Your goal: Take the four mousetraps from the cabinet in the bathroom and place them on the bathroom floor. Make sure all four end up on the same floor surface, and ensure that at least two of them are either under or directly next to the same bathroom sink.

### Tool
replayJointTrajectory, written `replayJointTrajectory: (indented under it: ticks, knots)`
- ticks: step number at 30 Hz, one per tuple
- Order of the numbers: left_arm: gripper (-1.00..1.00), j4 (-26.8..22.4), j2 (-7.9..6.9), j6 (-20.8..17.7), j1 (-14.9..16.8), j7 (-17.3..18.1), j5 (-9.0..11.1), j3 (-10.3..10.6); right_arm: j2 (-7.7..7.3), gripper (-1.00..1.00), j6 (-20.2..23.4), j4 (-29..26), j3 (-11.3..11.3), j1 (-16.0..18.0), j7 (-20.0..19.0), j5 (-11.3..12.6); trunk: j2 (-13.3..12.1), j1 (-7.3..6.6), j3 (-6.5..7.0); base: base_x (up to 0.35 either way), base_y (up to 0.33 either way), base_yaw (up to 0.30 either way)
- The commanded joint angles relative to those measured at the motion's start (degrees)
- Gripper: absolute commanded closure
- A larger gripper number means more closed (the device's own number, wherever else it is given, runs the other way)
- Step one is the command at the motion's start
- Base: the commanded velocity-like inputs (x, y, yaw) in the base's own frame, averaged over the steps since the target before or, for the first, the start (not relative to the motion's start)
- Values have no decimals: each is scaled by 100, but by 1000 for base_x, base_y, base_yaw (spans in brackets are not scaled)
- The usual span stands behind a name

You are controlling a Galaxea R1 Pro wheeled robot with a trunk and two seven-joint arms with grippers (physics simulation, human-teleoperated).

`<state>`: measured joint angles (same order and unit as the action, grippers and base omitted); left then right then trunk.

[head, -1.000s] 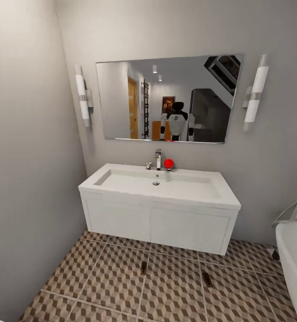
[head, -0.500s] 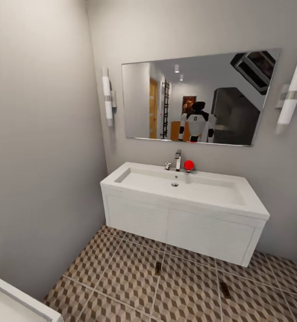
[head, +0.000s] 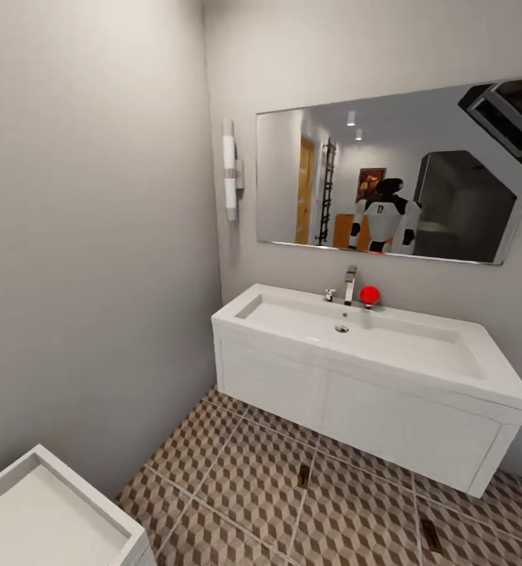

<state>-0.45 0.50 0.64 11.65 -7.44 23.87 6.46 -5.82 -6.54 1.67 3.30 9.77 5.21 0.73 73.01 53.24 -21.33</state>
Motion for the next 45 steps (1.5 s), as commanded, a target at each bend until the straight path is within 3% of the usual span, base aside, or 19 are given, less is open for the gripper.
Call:
replayJointTrajectory:
  ticks: [1,17,45]
  knots:
    - [-100,1,6,7,4,-20,48,48,2,-100,-32,18,33,7,15,7,4,0,-6,0,0,284]
    - [-100,1,204,1,7,-13,49,48,16,-100,-33,18,31,7,15,6,4,0,-6,0,0,284]
    - [-100,9,179,-17,4,102,32,66,11,-100,-41,18,31,7,15,6,4,0,-6,0,0,284]
